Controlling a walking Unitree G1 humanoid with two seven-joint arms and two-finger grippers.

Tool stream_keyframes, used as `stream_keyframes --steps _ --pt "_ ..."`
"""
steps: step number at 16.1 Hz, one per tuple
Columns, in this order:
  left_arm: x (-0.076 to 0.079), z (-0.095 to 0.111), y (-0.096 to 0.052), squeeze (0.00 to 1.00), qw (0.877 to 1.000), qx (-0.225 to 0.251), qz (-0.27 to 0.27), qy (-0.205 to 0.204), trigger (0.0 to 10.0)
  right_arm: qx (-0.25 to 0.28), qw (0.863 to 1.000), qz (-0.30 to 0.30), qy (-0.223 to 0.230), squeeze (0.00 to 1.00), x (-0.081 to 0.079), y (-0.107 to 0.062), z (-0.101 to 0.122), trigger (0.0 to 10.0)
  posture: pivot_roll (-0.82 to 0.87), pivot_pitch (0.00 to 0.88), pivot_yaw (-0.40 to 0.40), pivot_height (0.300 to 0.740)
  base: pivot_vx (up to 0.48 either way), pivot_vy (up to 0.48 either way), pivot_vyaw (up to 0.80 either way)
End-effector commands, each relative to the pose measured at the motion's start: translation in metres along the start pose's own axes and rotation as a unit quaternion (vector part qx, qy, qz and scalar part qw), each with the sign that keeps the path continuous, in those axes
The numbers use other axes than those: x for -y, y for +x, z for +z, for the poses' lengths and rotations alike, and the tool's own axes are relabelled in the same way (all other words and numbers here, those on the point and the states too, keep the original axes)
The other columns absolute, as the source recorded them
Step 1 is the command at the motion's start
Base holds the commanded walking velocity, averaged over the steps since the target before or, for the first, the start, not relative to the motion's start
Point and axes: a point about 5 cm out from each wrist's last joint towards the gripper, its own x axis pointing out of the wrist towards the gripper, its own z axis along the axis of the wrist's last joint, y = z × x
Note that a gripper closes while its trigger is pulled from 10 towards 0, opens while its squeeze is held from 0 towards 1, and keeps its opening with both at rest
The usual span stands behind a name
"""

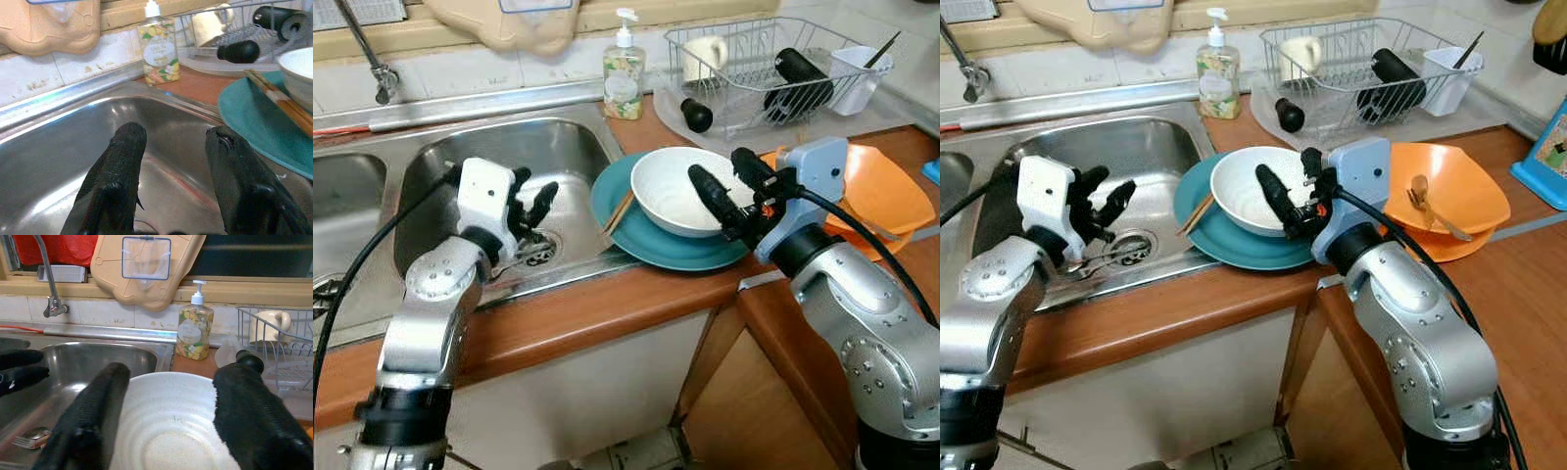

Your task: Kitchen organization

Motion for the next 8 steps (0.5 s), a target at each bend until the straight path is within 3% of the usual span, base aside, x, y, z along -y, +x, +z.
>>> stream_keyframes --steps 1,5,8 --pt "0.006 0.005 -0.003 0.0 1.0 0.005 -0.017 0.0 10.0 -0.004 1.0 -0.013 0.003 1.0 0.003 -0.002 -0.003 10.0 -0.11 0.0 0.039 0.74 0.0 0.0 0.0" --pt "0.016 0.004 -0.008 0.0 1.0 -0.002 -0.019 0.003 10.0 -0.01 1.0 0.002 0.0 1.0 -0.002 -0.002 -0.006 10.0 -0.1 0.0 0.05 0.74 0.0 0.0 0.0" --pt "0.027 0.004 -0.003 0.0 0.999 -0.006 -0.031 0.006 10.0 -0.009 1.0 -0.01 -0.004 1.0 -0.001 0.002 -0.007 10.0 -0.1 0.0 0.055 0.74 0.0 0.0 0.0"
